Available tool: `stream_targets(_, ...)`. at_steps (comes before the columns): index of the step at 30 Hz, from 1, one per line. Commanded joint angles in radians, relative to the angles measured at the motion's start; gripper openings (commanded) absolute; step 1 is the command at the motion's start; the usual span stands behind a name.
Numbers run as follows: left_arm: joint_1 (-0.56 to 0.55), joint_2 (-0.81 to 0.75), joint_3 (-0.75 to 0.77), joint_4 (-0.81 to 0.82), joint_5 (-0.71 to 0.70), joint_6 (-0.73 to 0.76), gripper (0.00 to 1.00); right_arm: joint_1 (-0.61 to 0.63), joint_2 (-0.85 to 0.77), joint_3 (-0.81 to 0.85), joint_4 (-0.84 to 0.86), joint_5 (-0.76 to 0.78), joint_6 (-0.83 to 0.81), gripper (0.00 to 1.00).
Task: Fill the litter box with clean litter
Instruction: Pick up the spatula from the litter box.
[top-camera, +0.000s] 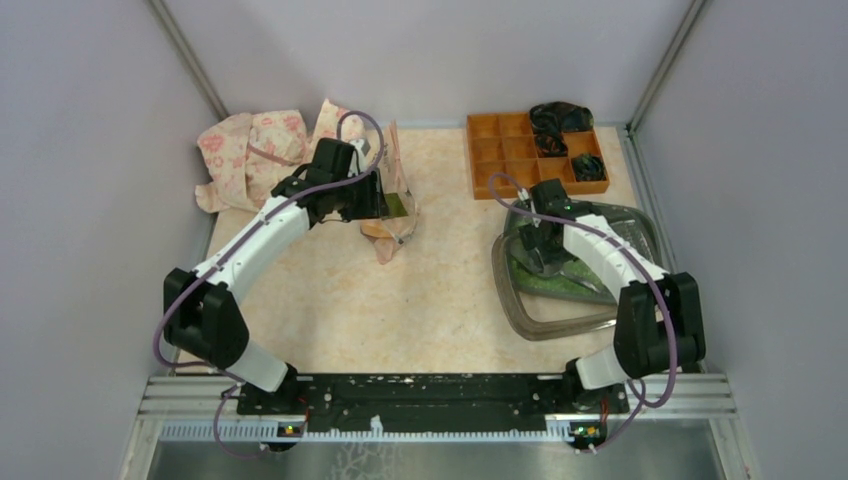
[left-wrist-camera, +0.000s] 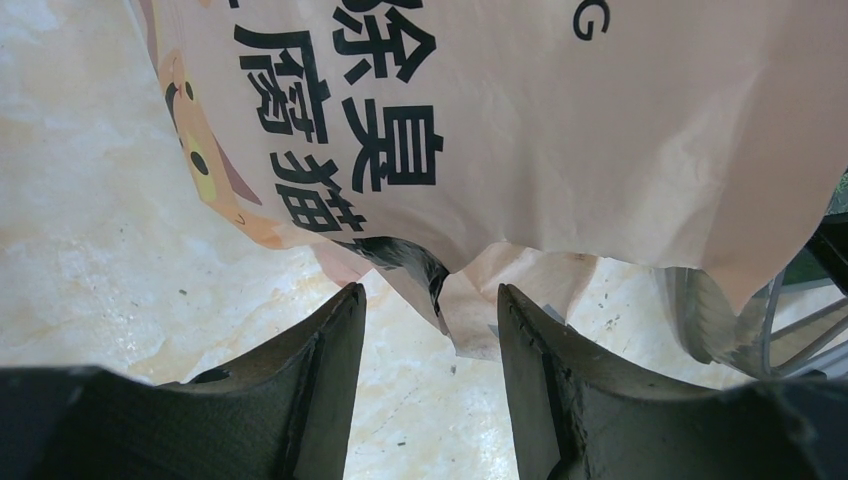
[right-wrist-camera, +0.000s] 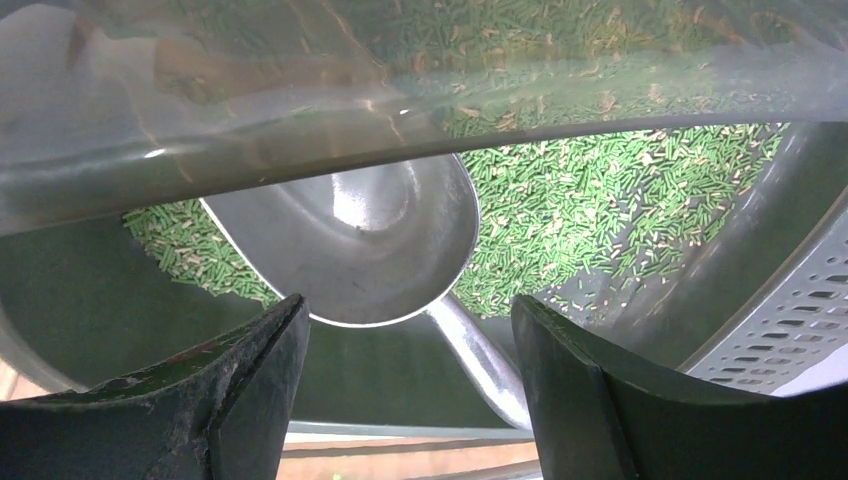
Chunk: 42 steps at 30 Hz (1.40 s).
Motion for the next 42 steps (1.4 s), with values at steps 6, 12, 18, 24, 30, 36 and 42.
stream_targets(6,0.009,0.011,0.038,0.003,0.011,0.03,0.57,-0.038,0.047,0.004,0.012,0.004,-0.009,0.72)
stream_targets(12,0.009,0.009,0.048,-0.003,0.01,0.032,0.57,-0.054,0.063,0.006,0.008,0.012,-0.01,0.63)
stream_targets(18,0.009,0.009,0.045,-0.004,0.011,0.032,0.57,-0.058,0.077,0.004,0.015,-0.001,-0.007,0.55)
stream_targets(24,0.009,0.01,0.041,0.001,0.02,0.029,0.57,-0.068,0.135,0.052,0.003,0.017,0.007,0.41)
stream_targets(30,0.009,0.007,0.042,0.002,0.017,0.027,0.57,-0.069,0.177,0.07,-0.003,0.012,0.02,0.27)
stream_targets(36,0.009,0.01,0.039,0.005,0.02,0.027,0.57,-0.069,0.15,0.079,0.015,0.054,0.041,0.09)
stream_targets(42,0.009,0.013,0.041,0.01,0.025,0.025,0.57,-0.069,0.047,0.081,0.045,0.161,0.024,0.0)
